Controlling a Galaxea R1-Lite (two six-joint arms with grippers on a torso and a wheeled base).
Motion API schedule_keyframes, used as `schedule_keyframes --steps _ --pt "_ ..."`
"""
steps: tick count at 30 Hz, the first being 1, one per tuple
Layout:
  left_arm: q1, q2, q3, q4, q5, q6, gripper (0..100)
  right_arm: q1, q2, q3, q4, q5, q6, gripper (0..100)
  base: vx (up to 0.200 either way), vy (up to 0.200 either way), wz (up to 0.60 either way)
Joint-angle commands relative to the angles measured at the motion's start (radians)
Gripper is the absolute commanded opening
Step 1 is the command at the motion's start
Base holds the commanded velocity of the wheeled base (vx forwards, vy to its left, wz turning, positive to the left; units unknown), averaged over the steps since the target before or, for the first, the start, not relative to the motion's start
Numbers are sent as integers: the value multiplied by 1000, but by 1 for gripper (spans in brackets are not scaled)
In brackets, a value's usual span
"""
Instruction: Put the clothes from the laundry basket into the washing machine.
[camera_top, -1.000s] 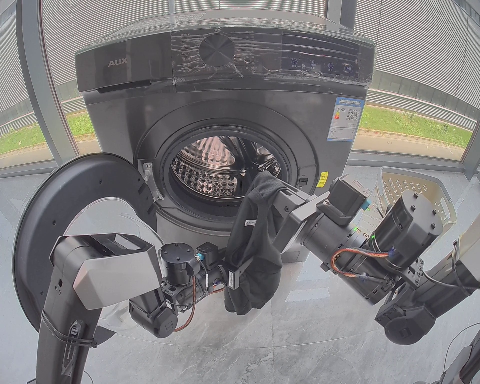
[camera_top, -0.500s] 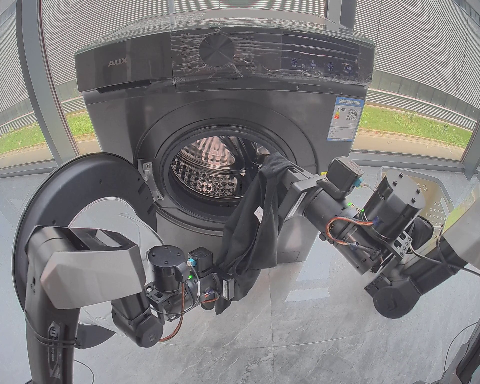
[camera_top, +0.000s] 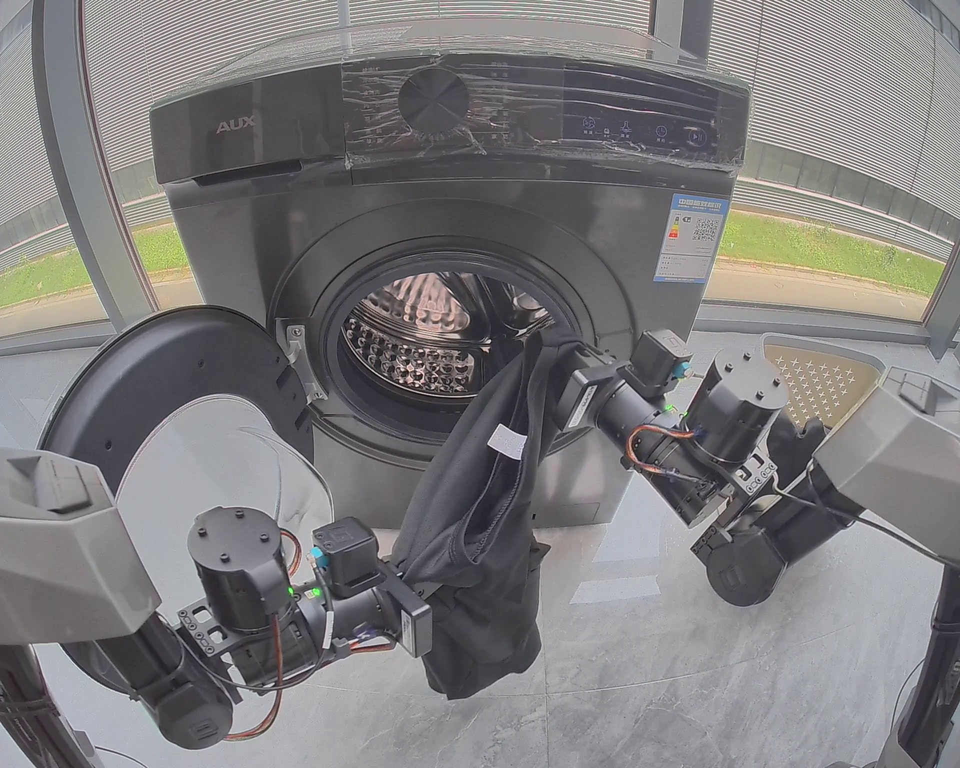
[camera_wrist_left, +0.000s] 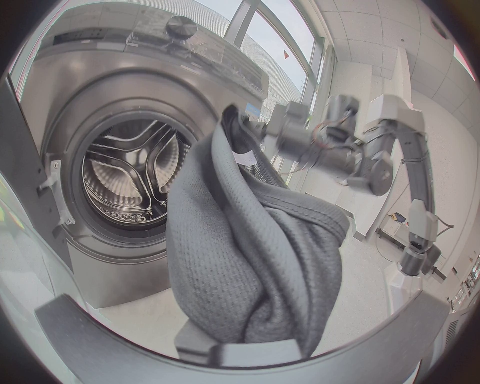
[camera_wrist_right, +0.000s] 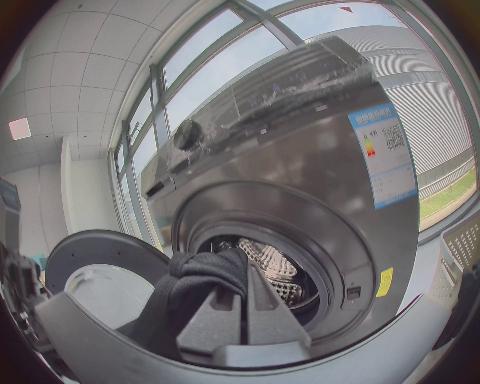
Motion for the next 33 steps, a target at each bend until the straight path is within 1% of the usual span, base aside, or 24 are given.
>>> schedule_keyframes --steps 1,4,5,8,9,10,12,15,17,18,23,25,27,32,33 --pt "-5 -87 47 -1 5 10 0 -1 77 12 -5 1 1 0 0 0 0" --pt "-1 -93 38 -1 6 11 0 5 74 58 -12 11 -3 0 0 0 0" --pt "1 -93 36 0 6 11 0 5 74 59 -11 11 -3 0 0 0 0" --pt "29 -95 12 -1 8 7 0 13 73 87 -20 10 -3 0 0 0 0" --pt "32 -95 6 0 8 5 0 14 71 88 -23 10 -3 100 0 0 0" --pt "32 -95 6 0 8 5 0 14 71 88 -23 10 -3 100 0 0 0" --pt "50 -101 -16 -1 14 1 0 14 24 171 -24 8 -9 100 0 0 0" --pt "64 -133 -22 0 16 -2 0 11 -42 311 -26 10 -53 100 0 0 0" --pt "65 -142 -20 0 23 -1 0 7 -56 354 -28 8 -62 100 0 0 0" --pt "65 -156 -13 0 40 -2 0 8 -90 432 -31 5 -67 100 0 0 0" --pt "64 -176 3 0 114 2 0 7 -184 616 -43 2 -59 100 0 0 0" --pt "64 -182 7 0 141 1 0 5 -208 663 -63 2 -55 100 0 0 0" --pt "64 -181 9 0 158 -1 0 0 -216 693 -86 1 -55 100 0 0 0" --pt "65 -179 35 0 186 1 0 -9 -243 716 -86 1 -56 100 0 0 0" --pt "64 -176 42 0 194 8 0 -9 -245 716 -86 1 -56 100 0 0 0"
